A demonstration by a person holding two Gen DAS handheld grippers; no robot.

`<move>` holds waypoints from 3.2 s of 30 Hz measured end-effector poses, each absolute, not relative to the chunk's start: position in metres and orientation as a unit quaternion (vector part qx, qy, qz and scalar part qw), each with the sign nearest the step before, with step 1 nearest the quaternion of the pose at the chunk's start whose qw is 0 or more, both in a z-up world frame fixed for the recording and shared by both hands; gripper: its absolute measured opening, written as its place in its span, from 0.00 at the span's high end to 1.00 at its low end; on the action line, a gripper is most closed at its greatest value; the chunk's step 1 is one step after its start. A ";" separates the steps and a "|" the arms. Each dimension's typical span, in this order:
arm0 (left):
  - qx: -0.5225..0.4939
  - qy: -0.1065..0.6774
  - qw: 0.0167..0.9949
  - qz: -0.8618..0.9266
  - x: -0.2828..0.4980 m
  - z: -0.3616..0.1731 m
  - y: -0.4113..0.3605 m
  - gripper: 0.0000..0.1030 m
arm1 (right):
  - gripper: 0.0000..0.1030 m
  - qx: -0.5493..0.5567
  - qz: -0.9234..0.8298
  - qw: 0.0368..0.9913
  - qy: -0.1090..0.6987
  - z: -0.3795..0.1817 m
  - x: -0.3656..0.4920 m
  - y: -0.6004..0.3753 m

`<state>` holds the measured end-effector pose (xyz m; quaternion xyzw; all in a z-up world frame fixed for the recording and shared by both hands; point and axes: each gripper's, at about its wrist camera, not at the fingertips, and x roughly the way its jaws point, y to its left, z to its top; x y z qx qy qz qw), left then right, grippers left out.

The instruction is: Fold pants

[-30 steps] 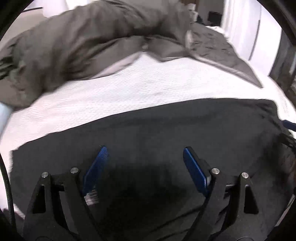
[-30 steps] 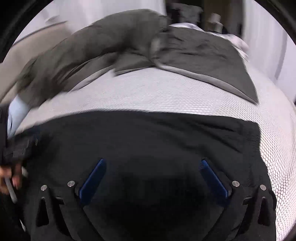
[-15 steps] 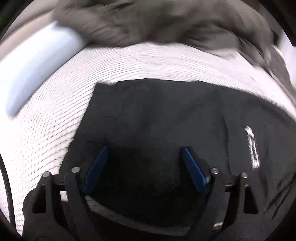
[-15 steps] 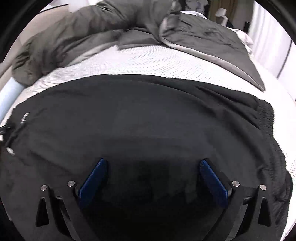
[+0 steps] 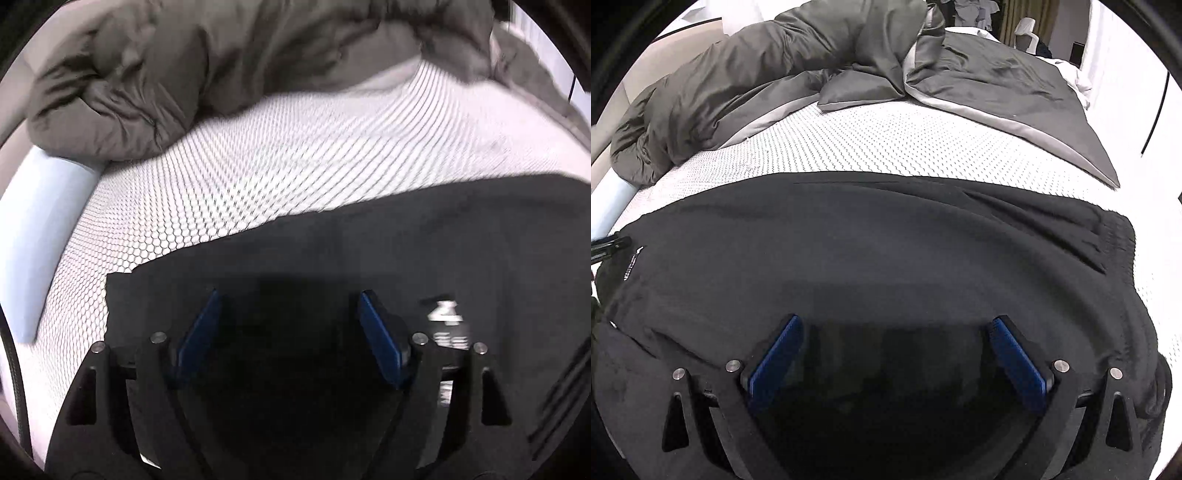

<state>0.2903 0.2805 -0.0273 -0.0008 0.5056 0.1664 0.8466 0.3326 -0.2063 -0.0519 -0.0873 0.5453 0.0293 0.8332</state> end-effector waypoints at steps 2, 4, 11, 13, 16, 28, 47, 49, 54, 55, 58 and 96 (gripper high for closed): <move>-0.026 0.513 0.842 0.163 0.293 -0.034 0.303 0.19 | 0.00 -0.104 0.034 0.830 0.547 -0.055 0.334 -0.207; -0.051 0.500 0.847 0.171 0.287 -0.034 0.326 0.14 | 0.00 -0.117 0.022 0.827 0.550 -0.057 0.334 -0.212; -0.110 0.485 0.832 0.247 0.264 -0.022 0.355 0.35 | 0.00 -0.090 -0.008 0.830 0.550 -0.052 0.335 -0.242; -0.121 0.456 0.858 0.202 0.266 -0.002 0.319 0.35 | 0.00 -0.075 -0.004 0.835 0.545 -0.046 0.336 -0.242; -0.097 0.444 0.884 0.106 0.286 0.011 0.244 0.30 | 0.00 -0.069 0.023 0.839 0.540 -0.041 0.336 -0.227; 0.014 0.500 0.865 -0.049 0.311 -0.054 0.080 0.25 | 0.01 -0.160 0.093 0.794 0.579 -0.075 0.323 -0.186; -0.006 0.504 0.862 -0.044 0.368 -0.044 0.044 0.25 | 0.01 -0.128 0.068 0.818 0.557 -0.056 0.341 -0.175; 0.005 0.514 0.857 -0.042 0.371 -0.047 0.033 0.25 | 0.01 -0.134 0.069 0.810 0.566 -0.070 0.353 -0.163; -0.006 0.506 0.862 0.010 0.363 -0.046 0.091 0.23 | 0.01 -0.146 -0.033 0.807 0.571 -0.072 0.359 -0.221; -0.014 0.507 0.862 0.025 0.360 -0.048 0.105 0.23 | 0.01 -0.151 -0.089 0.808 0.563 -0.067 0.359 -0.246; -0.036 0.505 0.861 0.056 0.357 -0.049 0.141 0.23 | 0.01 -0.096 -0.171 0.813 0.549 -0.056 0.351 -0.308; -0.017 0.423 0.905 -0.024 0.195 0.005 0.047 0.21 | 0.01 -0.113 0.032 0.847 0.519 0.012 0.247 -0.159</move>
